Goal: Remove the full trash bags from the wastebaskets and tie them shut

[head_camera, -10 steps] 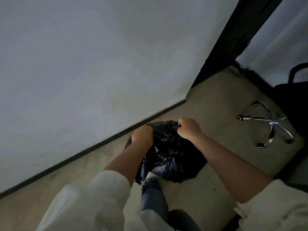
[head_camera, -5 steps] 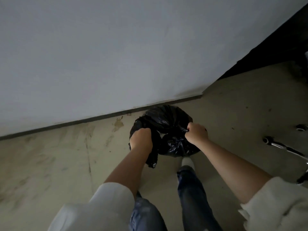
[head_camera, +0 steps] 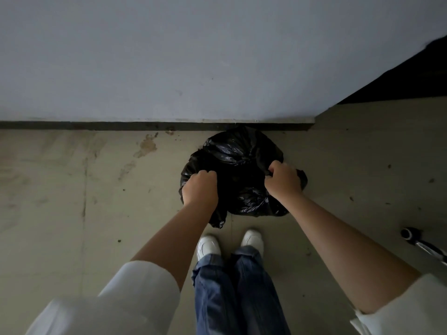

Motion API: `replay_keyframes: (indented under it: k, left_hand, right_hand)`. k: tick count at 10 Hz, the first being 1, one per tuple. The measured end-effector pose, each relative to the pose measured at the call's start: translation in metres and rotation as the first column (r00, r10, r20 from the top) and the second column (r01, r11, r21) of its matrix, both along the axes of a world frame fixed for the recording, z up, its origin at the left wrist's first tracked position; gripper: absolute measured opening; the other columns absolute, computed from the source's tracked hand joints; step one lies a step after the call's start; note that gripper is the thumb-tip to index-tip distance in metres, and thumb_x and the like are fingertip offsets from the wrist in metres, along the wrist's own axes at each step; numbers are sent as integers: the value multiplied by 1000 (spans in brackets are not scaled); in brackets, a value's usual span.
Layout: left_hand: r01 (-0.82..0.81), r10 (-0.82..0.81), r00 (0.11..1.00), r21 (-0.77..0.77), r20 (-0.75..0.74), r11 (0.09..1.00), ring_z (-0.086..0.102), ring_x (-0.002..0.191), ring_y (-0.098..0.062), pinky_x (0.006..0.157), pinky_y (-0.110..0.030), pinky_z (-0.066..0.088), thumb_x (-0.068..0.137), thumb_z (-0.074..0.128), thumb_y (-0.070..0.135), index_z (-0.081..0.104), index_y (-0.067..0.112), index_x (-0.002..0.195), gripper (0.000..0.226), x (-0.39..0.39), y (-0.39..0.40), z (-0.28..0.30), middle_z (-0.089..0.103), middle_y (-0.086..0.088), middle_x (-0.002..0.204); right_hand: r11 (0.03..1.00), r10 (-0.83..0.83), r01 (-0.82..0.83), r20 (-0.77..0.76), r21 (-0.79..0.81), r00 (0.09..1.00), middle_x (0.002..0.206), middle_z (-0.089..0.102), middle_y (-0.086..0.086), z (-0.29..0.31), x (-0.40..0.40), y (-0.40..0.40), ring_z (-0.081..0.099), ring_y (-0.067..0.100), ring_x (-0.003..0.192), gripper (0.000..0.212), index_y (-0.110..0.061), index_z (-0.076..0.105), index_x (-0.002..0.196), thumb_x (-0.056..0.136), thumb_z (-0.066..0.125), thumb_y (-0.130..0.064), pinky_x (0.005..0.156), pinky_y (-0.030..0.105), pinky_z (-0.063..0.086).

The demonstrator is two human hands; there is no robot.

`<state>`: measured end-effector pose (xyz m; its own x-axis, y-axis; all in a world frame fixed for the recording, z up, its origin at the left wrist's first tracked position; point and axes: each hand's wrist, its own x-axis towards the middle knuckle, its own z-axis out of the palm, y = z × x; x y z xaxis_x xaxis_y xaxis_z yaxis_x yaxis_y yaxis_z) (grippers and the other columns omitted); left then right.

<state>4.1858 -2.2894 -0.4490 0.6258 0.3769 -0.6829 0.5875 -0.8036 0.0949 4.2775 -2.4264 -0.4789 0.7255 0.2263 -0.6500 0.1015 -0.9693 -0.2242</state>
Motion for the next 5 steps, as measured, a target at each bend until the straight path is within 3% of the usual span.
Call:
replay_keyframes:
  k: [1,2,4,5]
  left_hand:
    - [-26,27,999,6,-33,1000,55,106,-30,70,-32,40,88,41,-3,53,2,108,24,-5,-5,-3,56,-14,113]
    - [-39,39,997,15,-60,999,55,107,-31,69,-32,41,87,42,-3,53,2,107,24,-7,-5,6,56,-14,114]
    - [21,-24,999,53,44,998,42,124,-27,94,-35,43,95,42,16,46,10,124,30,4,-7,40,47,-9,130]
    - [61,-67,977,35,202,997,20,143,-23,114,-34,24,98,35,30,27,13,143,49,13,-15,62,25,-7,152]
  right_hand:
    - [1000,-11,11,-18,1,1000,117,54,19,-2,1,-7,48,36,111,14,-7,52,103,91,46,-11,76,39,39]
    - [1000,-24,24,-46,2,999,117,55,18,3,2,-14,49,35,112,23,-3,52,111,91,47,-15,84,41,44]
    - [998,59,-57,-83,27,995,131,48,17,45,10,-17,45,33,121,36,-5,45,127,93,46,-17,97,43,43]
    - [973,26,-33,30,228,999,128,51,20,89,21,-10,48,33,119,36,0,50,125,92,49,-14,97,37,40]
